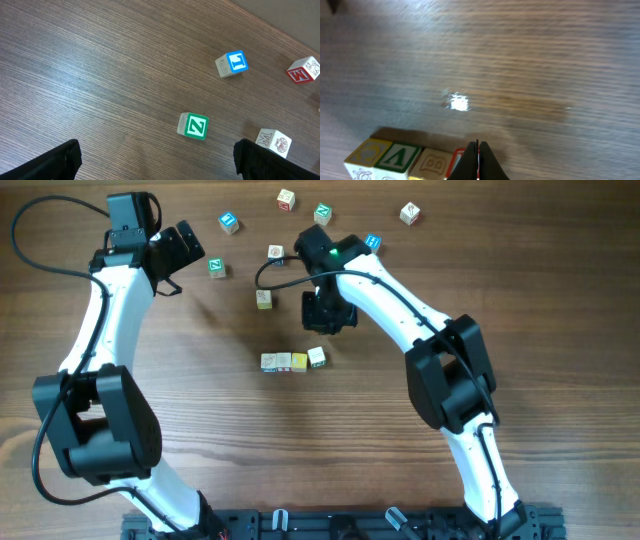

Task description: Form a horizontal line

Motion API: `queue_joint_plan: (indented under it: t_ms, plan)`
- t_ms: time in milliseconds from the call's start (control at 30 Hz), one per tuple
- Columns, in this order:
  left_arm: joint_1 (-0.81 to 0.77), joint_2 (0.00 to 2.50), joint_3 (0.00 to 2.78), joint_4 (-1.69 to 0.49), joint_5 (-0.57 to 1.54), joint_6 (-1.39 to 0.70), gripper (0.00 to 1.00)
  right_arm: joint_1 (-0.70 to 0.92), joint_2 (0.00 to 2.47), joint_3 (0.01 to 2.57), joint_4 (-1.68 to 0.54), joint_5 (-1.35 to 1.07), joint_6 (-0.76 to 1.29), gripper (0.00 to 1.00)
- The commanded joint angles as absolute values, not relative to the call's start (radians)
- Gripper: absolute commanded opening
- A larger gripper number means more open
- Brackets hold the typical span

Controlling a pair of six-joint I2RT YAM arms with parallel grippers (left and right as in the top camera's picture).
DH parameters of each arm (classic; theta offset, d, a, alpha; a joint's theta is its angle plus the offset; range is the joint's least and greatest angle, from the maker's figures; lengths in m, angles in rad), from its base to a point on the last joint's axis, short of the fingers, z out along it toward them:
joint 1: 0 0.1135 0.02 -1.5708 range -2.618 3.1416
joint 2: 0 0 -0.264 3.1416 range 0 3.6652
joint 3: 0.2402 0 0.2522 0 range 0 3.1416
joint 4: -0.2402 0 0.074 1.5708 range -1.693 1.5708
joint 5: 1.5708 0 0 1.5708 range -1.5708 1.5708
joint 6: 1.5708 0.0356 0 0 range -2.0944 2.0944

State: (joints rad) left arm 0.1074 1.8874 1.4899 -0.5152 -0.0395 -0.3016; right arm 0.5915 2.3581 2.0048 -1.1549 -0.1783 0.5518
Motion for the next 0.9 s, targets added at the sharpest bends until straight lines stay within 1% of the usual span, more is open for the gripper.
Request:
queue_joint_plan:
  t_ms: [0,267,467,533,867]
  plan:
    - [0.106,1.885,1.493,-0.513,-0.038,-0.297,1.00,0.627,2.384,2.001,-1.164,-0.196,0.574,0.04]
    - [0.106,1.885,1.493,-0.513,-0.038,-0.296,1.00,0.632,2.384,2.001,-1.235,-0.196,0.606,0.04]
    - [0.106,1.885,1.493,-0.513,-0.038,-0.297,1.00,0.632,2.384,2.001,-1.162,-0.147,0.606,0.04]
    - [0.106,1.885,1.493,-0.513,-0.038,-0.296,1.00,0.632,2.384,2.001,-1.161,-0.112,0.606,0.04]
    - [0.106,1.885,1.493,-0.513,-0.038,-0.297,1.00,0.632,2.387,1.987,-1.163,-0.112,0.604,0.04]
